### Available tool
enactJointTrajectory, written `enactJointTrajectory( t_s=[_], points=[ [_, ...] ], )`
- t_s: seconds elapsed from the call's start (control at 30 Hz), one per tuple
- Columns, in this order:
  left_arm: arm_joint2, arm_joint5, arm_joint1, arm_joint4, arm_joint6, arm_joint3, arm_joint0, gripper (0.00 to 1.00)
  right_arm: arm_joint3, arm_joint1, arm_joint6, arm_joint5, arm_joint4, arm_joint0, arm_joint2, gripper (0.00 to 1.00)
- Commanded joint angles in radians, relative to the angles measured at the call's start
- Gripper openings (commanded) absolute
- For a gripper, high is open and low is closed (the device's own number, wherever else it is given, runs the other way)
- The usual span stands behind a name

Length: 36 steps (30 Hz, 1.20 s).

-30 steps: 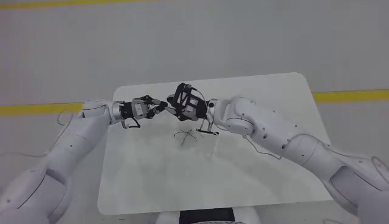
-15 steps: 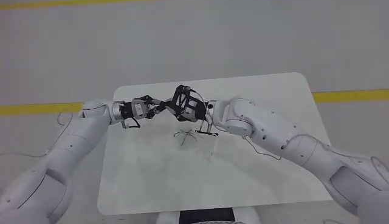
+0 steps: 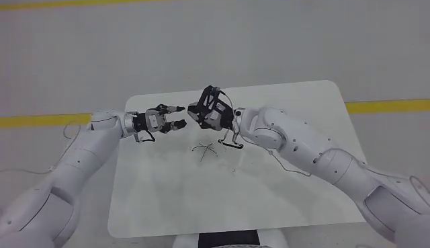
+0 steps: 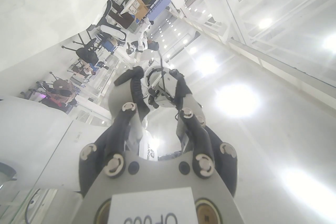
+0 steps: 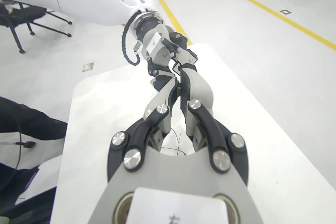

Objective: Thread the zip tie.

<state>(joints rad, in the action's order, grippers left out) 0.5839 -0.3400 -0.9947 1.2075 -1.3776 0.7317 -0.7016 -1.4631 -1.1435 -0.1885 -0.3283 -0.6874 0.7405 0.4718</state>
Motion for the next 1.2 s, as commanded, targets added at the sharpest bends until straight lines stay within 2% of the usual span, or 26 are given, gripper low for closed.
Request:
enactJointTrajectory(
  t_s=[0.0,0.13,0.43,0.47,0.5,0.57,0.6,0.7,0.77,0.8,0.87,1.17],
  points=[
    [0.000,0.000,0.000,0.000,0.000,0.000,0.000,1.00,0.002,0.000,-0.009,0.008,0.034,0.017,0.022,0.00],
    [0.000,0.000,0.000,0.000,0.000,0.000,0.000,1.00,0.006,0.002,-0.031,0.013,0.153,0.053,0.076,0.00],
    [0.000,0.000,0.000,0.000,0.000,0.000,0.000,1.00,0.005,0.003,-0.036,0.015,0.157,0.055,0.084,0.00],
    [0.001,0.021,0.000,-0.010,0.038,0.005,-0.005,1.00,0.007,0.002,-0.020,0.026,0.185,0.071,0.092,0.00],
    [0.006,0.062,0.001,-0.021,0.057,0.022,-0.009,1.00,0.008,0.001,-0.011,0.032,0.211,0.083,0.102,0.00],
    [0.022,0.168,0.007,-0.047,0.077,0.042,-0.026,1.00,0.014,-0.001,-0.005,0.051,0.288,0.107,0.130,0.00],
    [0.026,0.222,0.011,-0.076,0.080,0.055,-0.030,1.00,0.014,-0.003,-0.005,0.054,0.342,0.120,0.143,0.00],
    [0.047,0.345,0.023,-0.116,0.075,0.076,-0.053,1.00,0.017,-0.006,-0.037,0.062,0.454,0.143,0.174,0.00],
    [0.060,0.404,0.029,-0.130,0.079,0.075,-0.071,1.00,0.022,-0.009,-0.051,0.067,0.511,0.157,0.190,0.00],
    [0.065,0.453,0.032,-0.151,0.081,0.084,-0.081,1.00,0.025,-0.011,-0.069,0.075,0.562,0.166,0.199,0.00],
    [0.081,0.478,0.035,-0.140,0.121,0.077,-0.098,1.00,0.036,-0.016,-0.102,0.086,0.640,0.179,0.209,0.00],
    [0.081,0.479,0.035,-0.141,0.130,0.078,-0.100,1.00,0.038,-0.018,-0.109,0.092,0.667,0.187,0.213,0.00]
  ],
)
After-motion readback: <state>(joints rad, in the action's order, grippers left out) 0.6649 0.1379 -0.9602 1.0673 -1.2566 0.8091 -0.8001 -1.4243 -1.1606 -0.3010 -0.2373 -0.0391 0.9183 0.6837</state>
